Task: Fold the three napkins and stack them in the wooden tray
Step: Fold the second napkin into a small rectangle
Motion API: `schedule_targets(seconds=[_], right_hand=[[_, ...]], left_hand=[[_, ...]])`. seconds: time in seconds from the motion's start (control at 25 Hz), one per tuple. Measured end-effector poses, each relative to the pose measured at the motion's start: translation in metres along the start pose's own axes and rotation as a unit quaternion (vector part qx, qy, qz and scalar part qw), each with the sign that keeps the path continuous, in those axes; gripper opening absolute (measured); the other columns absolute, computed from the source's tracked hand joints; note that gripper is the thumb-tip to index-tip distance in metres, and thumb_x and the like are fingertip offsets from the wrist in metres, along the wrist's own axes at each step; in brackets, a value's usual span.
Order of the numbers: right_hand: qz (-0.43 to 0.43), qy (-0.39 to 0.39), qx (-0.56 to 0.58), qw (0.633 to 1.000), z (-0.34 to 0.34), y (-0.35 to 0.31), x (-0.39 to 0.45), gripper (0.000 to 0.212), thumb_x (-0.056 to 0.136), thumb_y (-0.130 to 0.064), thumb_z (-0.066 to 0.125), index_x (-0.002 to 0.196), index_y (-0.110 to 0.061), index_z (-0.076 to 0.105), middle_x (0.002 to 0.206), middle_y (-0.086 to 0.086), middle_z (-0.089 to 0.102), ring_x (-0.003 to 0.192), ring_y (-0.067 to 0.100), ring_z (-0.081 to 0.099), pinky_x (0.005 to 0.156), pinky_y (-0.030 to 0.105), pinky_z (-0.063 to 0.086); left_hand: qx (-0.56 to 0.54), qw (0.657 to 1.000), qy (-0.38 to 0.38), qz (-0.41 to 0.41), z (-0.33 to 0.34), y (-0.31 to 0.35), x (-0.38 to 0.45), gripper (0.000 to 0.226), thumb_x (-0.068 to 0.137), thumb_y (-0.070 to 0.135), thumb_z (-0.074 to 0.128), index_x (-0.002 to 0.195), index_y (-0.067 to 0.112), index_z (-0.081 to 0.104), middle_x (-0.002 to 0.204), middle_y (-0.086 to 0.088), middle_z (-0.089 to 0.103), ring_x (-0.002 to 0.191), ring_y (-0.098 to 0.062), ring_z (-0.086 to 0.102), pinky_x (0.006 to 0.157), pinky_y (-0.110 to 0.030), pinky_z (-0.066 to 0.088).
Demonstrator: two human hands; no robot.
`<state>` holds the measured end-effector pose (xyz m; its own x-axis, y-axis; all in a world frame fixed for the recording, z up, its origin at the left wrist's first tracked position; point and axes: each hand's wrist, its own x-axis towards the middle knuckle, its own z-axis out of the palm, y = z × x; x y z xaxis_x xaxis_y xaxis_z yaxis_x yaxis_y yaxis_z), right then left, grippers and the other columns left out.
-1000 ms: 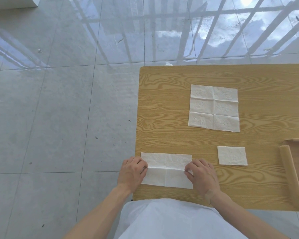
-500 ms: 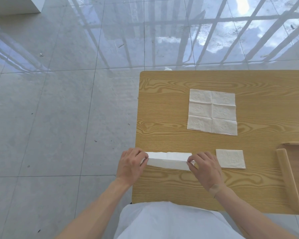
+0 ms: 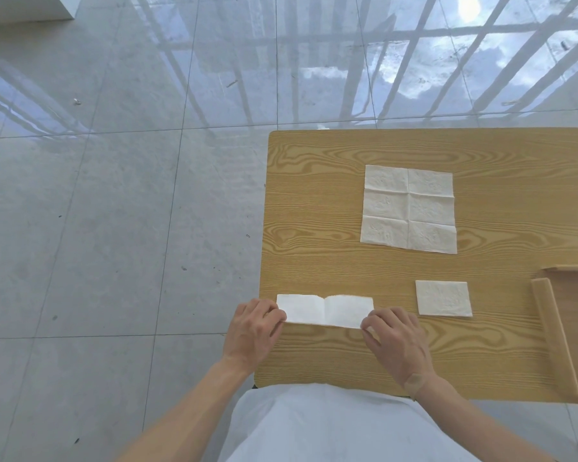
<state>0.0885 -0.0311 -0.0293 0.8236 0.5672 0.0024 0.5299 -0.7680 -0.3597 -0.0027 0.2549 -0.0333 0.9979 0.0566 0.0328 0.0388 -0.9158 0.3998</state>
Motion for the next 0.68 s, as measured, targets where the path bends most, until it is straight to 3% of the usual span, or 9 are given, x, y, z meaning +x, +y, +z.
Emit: schedule_targets(seconds=[0.28,0.4,0.48,0.56,0.68], right_hand=[[0.005,-0.052,-0.026,0.998,0.006,-0.005,-0.008,0.021,0.069,-0.018,0.086,0.081,-0.024,0.069,0.090,-0.010,0.067,0.085,0.020,0.062,0.071,0.032,0.044],[-0.003,-0.056,-0.044,0.997,0.008,-0.013,-0.007,0.031,0.072,-0.022,0.083,0.101,-0.022,0.071,0.105,-0.005,0.069,0.100,0.022,0.064,0.078,0.037,0.049],[-0.018,-0.084,-0.066,0.994,0.013,-0.024,-0.004,0.045,0.082,-0.031,0.070,0.125,-0.016,0.064,0.128,0.002,0.064,0.122,0.027,0.058,0.094,0.044,0.049],[-0.025,-0.135,-0.096,0.986,0.020,-0.038,-0.001,0.062,0.092,-0.044,0.046,0.145,-0.011,0.044,0.153,0.006,0.042,0.142,0.031,0.038,0.111,0.051,0.038],[0.001,-0.168,-0.101,0.981,0.033,-0.052,0.005,0.071,0.097,-0.052,0.024,0.155,-0.011,0.021,0.164,0.005,0.013,0.150,0.032,0.011,0.119,0.055,0.014]], left_hand=[[0.017,0.998,-0.052,-0.027,0.004,-0.004,-0.010,0.023,0.069,0.012,0.086,0.081,0.022,0.069,0.086,0.006,0.063,0.081,-0.018,0.062,0.071,-0.033,0.050],[0.024,0.998,-0.055,-0.002,0.007,0.001,-0.008,0.019,0.078,0.021,0.076,0.095,0.021,0.068,0.100,0.003,0.063,0.093,-0.021,0.062,0.079,-0.036,0.050],[0.039,0.995,-0.086,0.027,0.012,0.012,-0.004,0.032,0.088,0.033,0.061,0.116,0.018,0.062,0.122,-0.002,0.061,0.114,-0.024,0.058,0.094,-0.040,0.047],[0.059,0.987,-0.143,0.034,0.021,0.026,0.001,0.053,0.097,0.043,0.045,0.139,0.012,0.050,0.148,-0.007,0.047,0.138,-0.027,0.042,0.112,-0.046,0.037],[0.088,0.973,-0.210,0.024,0.034,0.042,0.008,0.072,0.101,0.057,0.008,0.157,0.012,0.008,0.166,-0.004,-0.002,0.152,-0.021,-0.005,0.123,-0.045,0.003]])
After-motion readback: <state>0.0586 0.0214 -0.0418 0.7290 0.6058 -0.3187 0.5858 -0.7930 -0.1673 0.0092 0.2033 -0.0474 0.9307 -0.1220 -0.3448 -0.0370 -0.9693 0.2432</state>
